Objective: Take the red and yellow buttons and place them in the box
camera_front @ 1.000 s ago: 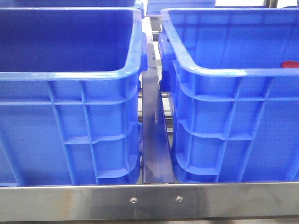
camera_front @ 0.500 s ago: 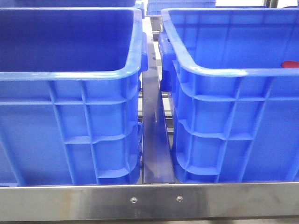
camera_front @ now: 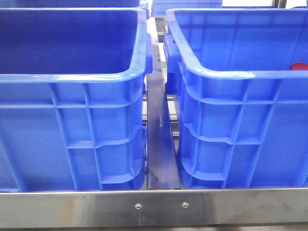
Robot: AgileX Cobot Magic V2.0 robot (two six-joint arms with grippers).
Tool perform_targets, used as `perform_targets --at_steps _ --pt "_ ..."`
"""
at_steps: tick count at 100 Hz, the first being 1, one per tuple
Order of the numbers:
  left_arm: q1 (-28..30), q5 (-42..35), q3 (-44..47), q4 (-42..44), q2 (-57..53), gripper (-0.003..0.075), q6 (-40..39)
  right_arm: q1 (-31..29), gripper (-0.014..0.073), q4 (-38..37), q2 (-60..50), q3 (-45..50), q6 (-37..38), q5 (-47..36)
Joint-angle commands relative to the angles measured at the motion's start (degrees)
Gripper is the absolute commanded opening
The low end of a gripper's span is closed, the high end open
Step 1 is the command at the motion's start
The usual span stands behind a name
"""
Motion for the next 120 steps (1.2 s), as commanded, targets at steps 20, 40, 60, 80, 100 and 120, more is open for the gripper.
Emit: perform_targets --at_steps 20,40,60,80,100,120 --pt "0.0 -4.5 1.2 0.0 -1.8 -0.002 -0.5 5.6 -0.0067 5.5 0.7 -1.4 -0.4 -12.7" --pt "0.0 -4.5 1.2 0.0 -1.8 -0.002 -0.5 8.5 -0.0067 1.8 0.7 -1.4 0.6 -21.3" --pt "0.0 -4.5 1.2 0.0 -1.8 -0.002 -0.5 9.4 -0.0067 -19.8 0.7 -1.4 25.3 -29.8" --pt "0.0 -4.5 1.2 0.0 -1.8 -0.002 -0.5 9.9 -0.0067 -59.1 0.7 -1.2 65.2 -33.8" --pt "0.0 -4.5 1.2 0.0 -1.8 -0.002 -0.5 9.9 -0.0067 -90.1 0.7 0.0 97.9 -38.6" --pt "0.0 -4.5 1.2 0.0 -1.8 -0.002 -0.5 8.4 -0.0067 -103.6 -1.7 4.6 111.5 -45.1"
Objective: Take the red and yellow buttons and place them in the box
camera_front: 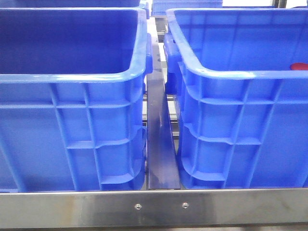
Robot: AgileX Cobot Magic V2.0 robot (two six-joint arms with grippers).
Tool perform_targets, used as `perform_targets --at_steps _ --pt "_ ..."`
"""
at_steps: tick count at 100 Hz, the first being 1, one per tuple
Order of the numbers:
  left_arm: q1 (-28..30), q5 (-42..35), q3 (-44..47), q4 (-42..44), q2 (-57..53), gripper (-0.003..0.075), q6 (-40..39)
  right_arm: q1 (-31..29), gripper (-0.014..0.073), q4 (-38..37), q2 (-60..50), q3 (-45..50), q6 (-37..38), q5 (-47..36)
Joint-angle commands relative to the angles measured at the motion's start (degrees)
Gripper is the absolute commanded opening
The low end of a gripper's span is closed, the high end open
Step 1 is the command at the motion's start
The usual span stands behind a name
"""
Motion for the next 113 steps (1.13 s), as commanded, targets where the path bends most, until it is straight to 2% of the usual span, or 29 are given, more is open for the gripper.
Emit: perform_targets --at_steps 1,17,23,34,113 --pt "0.0 -4.5 1.2 0.0 -1.8 -0.002 -0.5 -1.2 -0.0067 -6.0 -0.6 0.6 5.5 -8.4" --pt "0.0 -4.5 1.2 0.0 -1.8 -0.002 -0.5 -3.9 -0.0067 -7.5 -3.8 7.1 9.9 -12.4" --pt "0.0 -4.5 1.2 0.0 -1.8 -0.002 -0.5 -4.0 -0.0067 -8.9 -7.0 6.7 10.1 -6.2" --pt "0.0 -4.5 1.1 0.0 -1.8 -0.002 -0.5 -4.1 -0.0067 -9.3 -7.1 6.8 10.5 -4.0" --pt "0.0 -4.5 1.1 0.0 -1.8 -0.002 -0.5 -4.1 -0.0067 -9.5 -7.0 6.8 10.6 -4.5"
